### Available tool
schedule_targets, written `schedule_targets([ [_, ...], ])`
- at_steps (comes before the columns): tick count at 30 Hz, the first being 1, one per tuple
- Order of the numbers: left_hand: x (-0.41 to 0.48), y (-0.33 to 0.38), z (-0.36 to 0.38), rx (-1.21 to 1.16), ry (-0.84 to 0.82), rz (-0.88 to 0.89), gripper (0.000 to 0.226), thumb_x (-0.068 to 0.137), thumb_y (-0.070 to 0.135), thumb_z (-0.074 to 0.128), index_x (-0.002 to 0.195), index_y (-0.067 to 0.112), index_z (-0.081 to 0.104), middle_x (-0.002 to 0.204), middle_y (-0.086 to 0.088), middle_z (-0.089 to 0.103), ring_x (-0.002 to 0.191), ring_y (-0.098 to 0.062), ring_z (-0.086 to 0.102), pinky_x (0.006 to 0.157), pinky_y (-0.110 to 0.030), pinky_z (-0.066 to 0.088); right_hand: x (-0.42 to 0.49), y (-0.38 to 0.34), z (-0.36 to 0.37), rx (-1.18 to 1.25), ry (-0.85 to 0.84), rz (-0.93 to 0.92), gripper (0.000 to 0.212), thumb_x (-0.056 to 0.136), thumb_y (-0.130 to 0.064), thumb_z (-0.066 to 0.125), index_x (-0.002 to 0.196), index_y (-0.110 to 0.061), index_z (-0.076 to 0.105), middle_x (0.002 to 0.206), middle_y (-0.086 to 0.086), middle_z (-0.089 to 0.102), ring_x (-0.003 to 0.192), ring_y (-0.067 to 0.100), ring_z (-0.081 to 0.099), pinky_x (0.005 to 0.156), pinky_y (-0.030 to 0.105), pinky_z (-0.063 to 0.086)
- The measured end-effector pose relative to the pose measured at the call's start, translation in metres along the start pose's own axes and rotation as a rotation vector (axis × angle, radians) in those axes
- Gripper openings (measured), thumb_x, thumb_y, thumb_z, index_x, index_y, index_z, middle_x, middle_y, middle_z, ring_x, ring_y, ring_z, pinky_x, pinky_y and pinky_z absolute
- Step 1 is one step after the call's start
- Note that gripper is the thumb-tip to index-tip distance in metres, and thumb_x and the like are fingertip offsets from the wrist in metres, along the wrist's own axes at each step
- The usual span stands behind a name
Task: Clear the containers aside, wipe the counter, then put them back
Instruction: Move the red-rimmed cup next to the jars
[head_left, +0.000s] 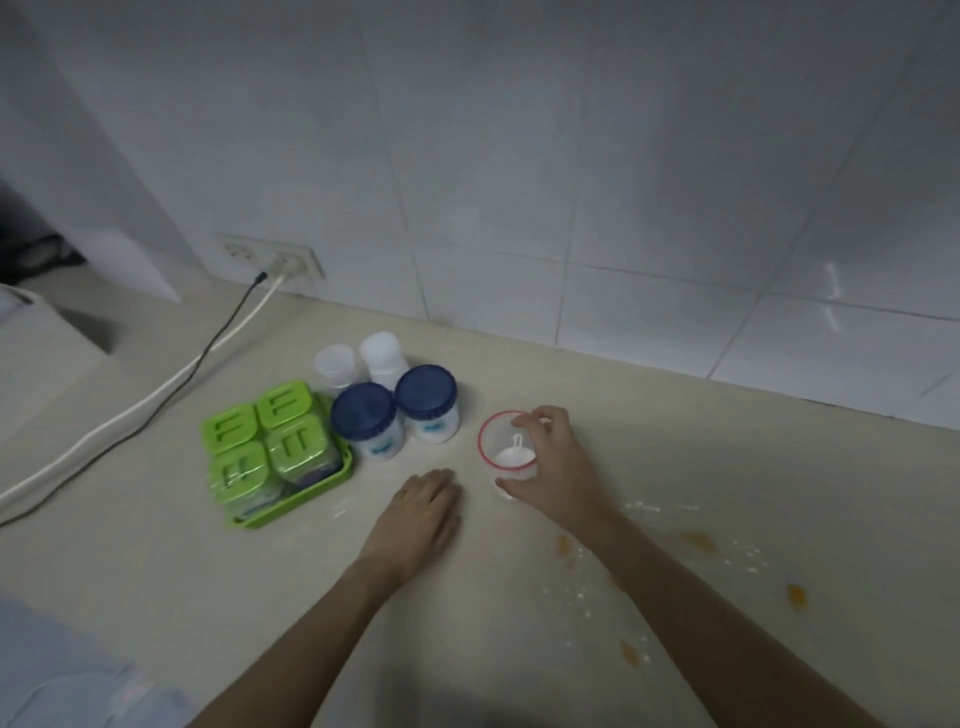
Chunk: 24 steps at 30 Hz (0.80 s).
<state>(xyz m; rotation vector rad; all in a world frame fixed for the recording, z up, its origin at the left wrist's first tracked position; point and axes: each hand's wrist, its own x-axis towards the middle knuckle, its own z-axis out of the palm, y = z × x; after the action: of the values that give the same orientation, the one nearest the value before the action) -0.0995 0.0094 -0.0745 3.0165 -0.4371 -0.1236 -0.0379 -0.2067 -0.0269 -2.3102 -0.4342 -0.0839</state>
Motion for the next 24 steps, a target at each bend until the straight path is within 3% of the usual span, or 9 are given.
schedule_targets([
  [7, -0.051, -0.042, 0.003, -0.022, 0.073, -0.034, 0.046, 0.087, 0.042, 0.042, 0.121, 0.014, 0.058, 0.126, -0.005, 0.062, 0.114, -0.021, 0.061, 0.103, -0.035, 0.043, 0.011, -0.057, 0.067, 0.018, -0.036, -0.047, 0.072, 0.051, -0.024, 0.084, 0.115, -0.011, 0.054, 0.122, 0.013, 0.043, 0.104, 0.028, 0.052, 0.087, 0.028, 0.046],
  [11, -0.065, -0.053, 0.004, -0.015, 0.110, -0.023, 0.046, 0.085, 0.043, 0.044, 0.118, 0.014, 0.059, 0.123, -0.005, 0.064, 0.113, -0.020, 0.062, 0.098, -0.038, 0.048, 0.018, -0.073, 0.097, 0.001, -0.042, -0.024, 0.074, 0.054, -0.027, 0.084, 0.118, -0.012, 0.050, 0.123, 0.013, 0.042, 0.108, 0.030, 0.051, 0.091, 0.038, 0.049],
  [14, -0.068, -0.058, 0.008, -0.046, 0.152, -0.008, 0.045, 0.086, 0.041, 0.046, 0.118, 0.012, 0.059, 0.125, -0.007, 0.062, 0.114, -0.022, 0.060, 0.102, -0.033, 0.045, 0.016, -0.080, 0.109, 0.012, -0.068, 0.020, 0.083, 0.060, -0.022, 0.083, 0.131, -0.009, 0.042, 0.137, 0.015, 0.035, 0.125, 0.030, 0.042, 0.103, 0.028, 0.037],
  [16, -0.072, -0.057, 0.012, -0.088, 0.172, 0.023, 0.045, 0.087, 0.038, 0.048, 0.120, 0.009, 0.057, 0.125, -0.010, 0.061, 0.115, -0.025, 0.057, 0.107, -0.033, 0.035, 0.005, -0.083, 0.106, 0.023, -0.090, 0.040, 0.089, 0.064, -0.021, 0.081, 0.138, -0.006, 0.035, 0.145, 0.018, 0.028, 0.134, 0.030, 0.033, 0.109, 0.030, 0.031],
  [19, -0.077, -0.047, 0.016, -0.148, 0.189, 0.101, 0.043, 0.090, 0.036, 0.048, 0.122, 0.008, 0.056, 0.128, -0.012, 0.059, 0.117, -0.026, 0.054, 0.107, -0.032, 0.030, -0.034, -0.075, 0.088, -0.039, -0.037, 0.113, 0.077, 0.075, -0.028, 0.071, 0.139, -0.007, 0.034, 0.151, 0.016, 0.024, 0.138, 0.029, 0.030, 0.110, 0.037, 0.035],
  [24, -0.101, 0.001, 0.029, -0.264, 0.163, 0.223, 0.049, 0.094, 0.039, 0.045, 0.132, 0.007, 0.050, 0.139, -0.011, 0.052, 0.129, -0.022, 0.045, 0.113, -0.036, 0.025, -0.168, -0.044, 0.039, -0.110, 0.020, 0.224, 0.061, 0.087, -0.041, 0.055, 0.139, -0.021, 0.032, 0.150, 0.004, 0.027, 0.138, 0.016, 0.030, 0.112, 0.030, 0.031],
])
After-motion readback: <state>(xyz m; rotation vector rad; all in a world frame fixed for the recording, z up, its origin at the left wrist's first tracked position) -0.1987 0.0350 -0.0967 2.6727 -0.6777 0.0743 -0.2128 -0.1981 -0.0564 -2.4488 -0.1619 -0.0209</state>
